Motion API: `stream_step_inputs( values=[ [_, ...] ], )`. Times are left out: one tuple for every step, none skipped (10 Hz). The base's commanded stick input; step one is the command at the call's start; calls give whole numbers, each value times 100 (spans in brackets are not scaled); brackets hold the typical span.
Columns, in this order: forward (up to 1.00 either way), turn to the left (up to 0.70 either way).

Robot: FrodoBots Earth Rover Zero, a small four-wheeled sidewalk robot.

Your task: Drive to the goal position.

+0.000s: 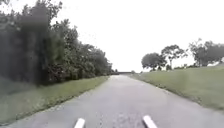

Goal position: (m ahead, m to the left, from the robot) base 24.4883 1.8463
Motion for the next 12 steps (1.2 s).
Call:
stream_step_inputs(
  values=[
    [70,0],
    [70,0],
    [70,0],
    [70,0],
    [70,0],
    [70,0],
    [70,0],
    [70,17],
    [70,35],
    [70,35],
    [70,35],
    [70,35]
  ],
)
